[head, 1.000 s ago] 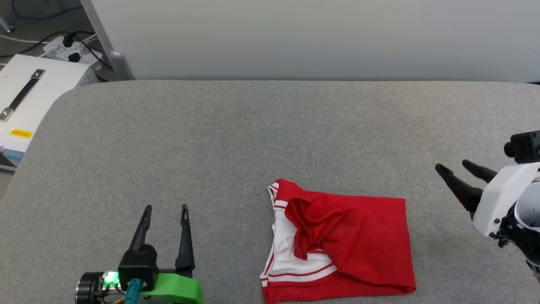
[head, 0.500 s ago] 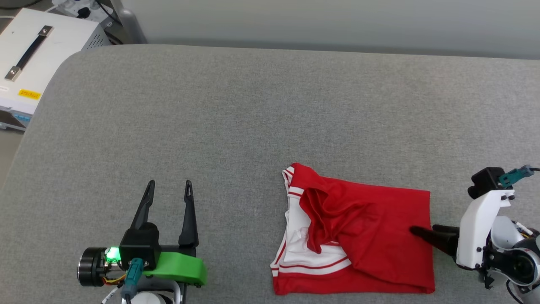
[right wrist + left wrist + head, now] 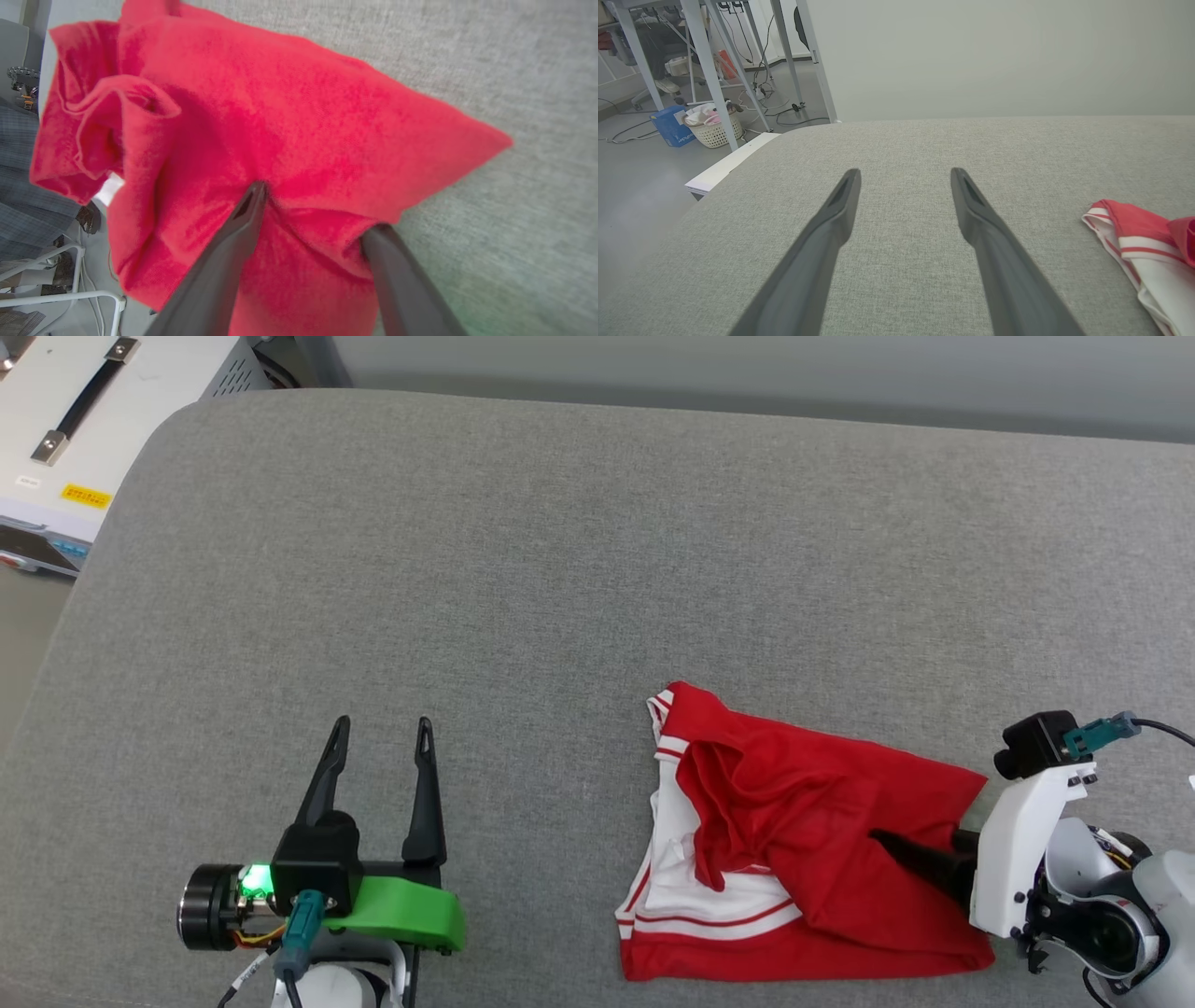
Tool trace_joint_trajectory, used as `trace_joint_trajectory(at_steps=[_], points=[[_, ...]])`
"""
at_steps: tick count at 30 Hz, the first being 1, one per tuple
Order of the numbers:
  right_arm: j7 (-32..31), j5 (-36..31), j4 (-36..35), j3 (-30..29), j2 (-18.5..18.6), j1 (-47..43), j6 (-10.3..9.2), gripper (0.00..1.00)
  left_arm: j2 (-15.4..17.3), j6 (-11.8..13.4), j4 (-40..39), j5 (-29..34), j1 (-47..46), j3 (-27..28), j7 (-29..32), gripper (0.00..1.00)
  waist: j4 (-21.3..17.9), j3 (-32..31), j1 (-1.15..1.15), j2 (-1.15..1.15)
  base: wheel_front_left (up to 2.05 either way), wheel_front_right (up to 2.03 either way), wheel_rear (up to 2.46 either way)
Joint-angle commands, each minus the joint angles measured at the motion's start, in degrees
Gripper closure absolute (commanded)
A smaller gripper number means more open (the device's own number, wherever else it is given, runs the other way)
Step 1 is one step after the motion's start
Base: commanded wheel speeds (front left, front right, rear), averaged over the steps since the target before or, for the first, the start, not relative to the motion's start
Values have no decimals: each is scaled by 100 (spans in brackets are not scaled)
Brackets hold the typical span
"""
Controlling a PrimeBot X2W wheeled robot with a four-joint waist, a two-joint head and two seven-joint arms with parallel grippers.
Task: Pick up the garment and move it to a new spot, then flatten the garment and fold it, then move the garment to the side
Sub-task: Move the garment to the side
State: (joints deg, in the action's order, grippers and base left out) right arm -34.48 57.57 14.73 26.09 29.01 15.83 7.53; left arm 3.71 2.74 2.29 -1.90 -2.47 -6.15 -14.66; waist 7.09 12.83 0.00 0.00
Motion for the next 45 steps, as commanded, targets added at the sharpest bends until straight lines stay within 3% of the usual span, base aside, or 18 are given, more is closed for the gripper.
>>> trace_joint_trajectory(at_steps=[1, 13, 29, 37, 45], points=[[155, -30, 93, 166, -100, 29, -4, 100, -28, -12, 17, 28, -114, -5, -34, 0, 2, -27, 0, 0, 0, 0, 0], [1492, -531, -458, 680, 498, 633, -4, 100, -42, 31, 49, 2, 123, 15, -34, 0, -221, -436, 0, 0, 0, 0, 0], [1717, -886, -1155, 1085, 1265, 1193, -4, 100, -41, 41, -73, 13, 309, 145, -34, 0, -1649, -488, 0, 0, 0, 0, 0], [1736, -885, -781, 841, 1523, 1520, -4, 100, 31, 30, -207, 107, 52, 161, -34, 0, -1988, 8, 0, 0, 0, 0, 0], [1794, -1085, 256, 533, 2007, 2206, -4, 100, 187, 22, -454, 161, -362, 219, -34, 0, -1978, 838, 0, 0, 0, 0, 0]])
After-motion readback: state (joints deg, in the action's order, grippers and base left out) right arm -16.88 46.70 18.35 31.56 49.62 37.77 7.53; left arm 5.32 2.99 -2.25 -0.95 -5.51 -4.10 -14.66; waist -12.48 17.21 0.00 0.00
